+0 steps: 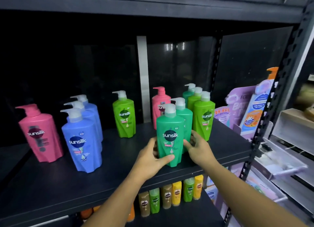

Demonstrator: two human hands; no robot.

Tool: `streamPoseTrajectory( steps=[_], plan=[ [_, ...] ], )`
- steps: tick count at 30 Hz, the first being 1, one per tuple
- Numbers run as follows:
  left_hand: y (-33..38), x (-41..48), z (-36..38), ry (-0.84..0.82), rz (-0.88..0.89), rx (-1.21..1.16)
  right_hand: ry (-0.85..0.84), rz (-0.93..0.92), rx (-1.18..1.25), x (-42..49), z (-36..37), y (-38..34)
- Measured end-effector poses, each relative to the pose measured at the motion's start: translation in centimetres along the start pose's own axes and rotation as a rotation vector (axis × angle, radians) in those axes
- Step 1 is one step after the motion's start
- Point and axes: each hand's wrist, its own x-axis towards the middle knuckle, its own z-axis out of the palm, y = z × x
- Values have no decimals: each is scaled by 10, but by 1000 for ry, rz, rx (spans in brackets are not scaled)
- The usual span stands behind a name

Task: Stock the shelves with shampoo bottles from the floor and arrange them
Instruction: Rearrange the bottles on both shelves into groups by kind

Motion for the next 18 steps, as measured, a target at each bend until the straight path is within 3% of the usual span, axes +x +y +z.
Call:
streamPoseTrajectory(
  steps=[11,14,18],
  plan=[
    [8,45,34,55,-105,18,-50,51,78,41,-5,18],
    [7,52,42,80,-138,0,82,55,106,29,-19,25],
    [7,59,47,98,-169,47,338,-75,40,26,-42,27]
  ],
)
